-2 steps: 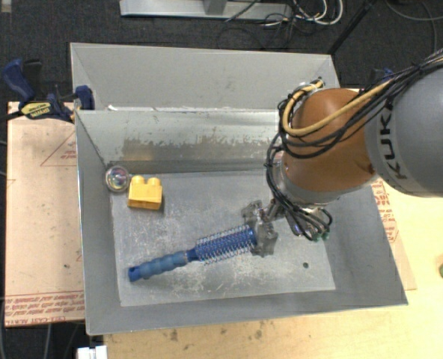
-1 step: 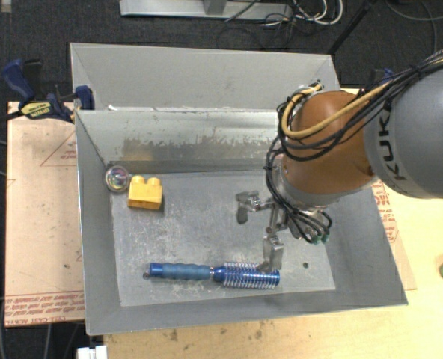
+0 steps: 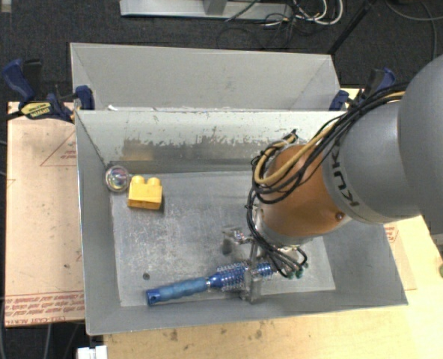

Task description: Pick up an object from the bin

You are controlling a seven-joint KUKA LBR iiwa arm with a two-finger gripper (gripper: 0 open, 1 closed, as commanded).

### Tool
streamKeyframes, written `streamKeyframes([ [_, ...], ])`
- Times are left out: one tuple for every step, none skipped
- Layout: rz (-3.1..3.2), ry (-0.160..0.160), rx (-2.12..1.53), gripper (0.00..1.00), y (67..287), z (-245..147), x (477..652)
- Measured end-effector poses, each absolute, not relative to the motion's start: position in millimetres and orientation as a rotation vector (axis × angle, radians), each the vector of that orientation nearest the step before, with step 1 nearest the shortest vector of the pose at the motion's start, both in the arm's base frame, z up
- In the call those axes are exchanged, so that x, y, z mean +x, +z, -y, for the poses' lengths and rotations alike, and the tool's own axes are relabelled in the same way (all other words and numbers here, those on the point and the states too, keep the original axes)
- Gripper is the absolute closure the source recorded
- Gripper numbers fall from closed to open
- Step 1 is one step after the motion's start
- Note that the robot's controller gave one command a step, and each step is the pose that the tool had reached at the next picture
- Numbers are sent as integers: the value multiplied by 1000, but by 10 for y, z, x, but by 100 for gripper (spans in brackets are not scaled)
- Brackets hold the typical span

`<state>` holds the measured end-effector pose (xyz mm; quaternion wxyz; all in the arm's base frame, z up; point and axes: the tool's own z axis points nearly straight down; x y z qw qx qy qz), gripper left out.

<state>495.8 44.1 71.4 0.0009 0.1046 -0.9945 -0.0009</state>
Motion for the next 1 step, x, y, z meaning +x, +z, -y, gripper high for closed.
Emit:
streamKeyframes([
  [3124,-1,331,100,740,-441,4965],
])
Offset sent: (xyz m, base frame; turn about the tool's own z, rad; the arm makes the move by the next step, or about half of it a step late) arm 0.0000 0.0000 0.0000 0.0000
